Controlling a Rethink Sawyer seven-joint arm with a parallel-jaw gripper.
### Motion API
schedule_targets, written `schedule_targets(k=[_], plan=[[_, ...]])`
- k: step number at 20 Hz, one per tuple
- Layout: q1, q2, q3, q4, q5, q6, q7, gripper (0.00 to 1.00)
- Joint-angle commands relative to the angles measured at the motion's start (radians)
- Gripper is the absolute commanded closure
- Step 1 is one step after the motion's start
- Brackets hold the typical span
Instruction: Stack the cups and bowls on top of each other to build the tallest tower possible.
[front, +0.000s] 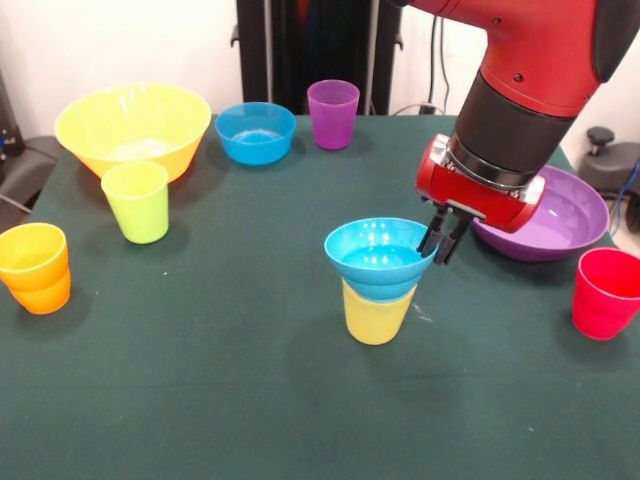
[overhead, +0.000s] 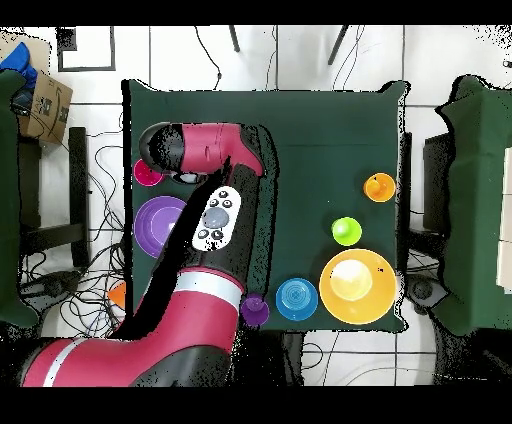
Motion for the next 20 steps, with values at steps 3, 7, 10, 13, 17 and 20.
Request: schedule_targets(k=[3, 7, 10, 13, 17, 20], plan=[[0.001, 0.064, 0.079, 0.014, 0.006, 0.115, 0.118, 1.0], [-0.002, 0.066, 0.081, 0.024, 0.007, 0.106, 0.121, 1.0], [-0.003, 0.07, 0.081, 0.023, 0.007, 0.108, 0.121, 1.0], [-0.004, 0.07, 0.082, 0.026, 0.008, 0.117, 0.119, 1.0], [-0.004, 0.076, 0.08, 0.027, 0.008, 0.137, 0.117, 1.0], [-0.008, 0.08, 0.082, 0.029, 0.01, 0.143, 0.115, 1.0]])
